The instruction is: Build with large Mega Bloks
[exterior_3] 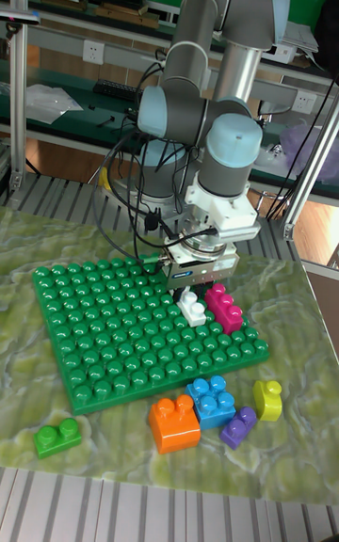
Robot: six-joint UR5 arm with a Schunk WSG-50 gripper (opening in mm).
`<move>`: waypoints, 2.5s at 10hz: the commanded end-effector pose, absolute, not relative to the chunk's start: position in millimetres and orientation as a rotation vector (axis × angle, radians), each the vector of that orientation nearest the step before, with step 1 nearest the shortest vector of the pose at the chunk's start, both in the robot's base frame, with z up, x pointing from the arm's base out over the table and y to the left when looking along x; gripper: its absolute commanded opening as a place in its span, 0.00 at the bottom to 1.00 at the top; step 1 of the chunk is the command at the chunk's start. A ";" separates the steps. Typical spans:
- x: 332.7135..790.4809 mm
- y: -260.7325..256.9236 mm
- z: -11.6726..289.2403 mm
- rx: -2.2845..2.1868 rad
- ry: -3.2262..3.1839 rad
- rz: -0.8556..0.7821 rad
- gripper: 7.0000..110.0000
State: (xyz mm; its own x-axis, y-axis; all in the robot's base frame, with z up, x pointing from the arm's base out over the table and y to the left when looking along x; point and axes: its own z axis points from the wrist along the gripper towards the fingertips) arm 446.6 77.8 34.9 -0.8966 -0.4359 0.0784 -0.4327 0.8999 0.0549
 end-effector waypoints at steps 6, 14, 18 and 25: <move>439.8 84.4 56.9 0.635 -2.968 -0.065 0.57; 457.7 73.5 69.7 0.646 -3.014 -0.024 0.15; 466.5 84.0 54.9 0.641 -3.044 -0.032 0.00; 459.6 81.9 52.9 0.649 -3.035 -0.037 0.00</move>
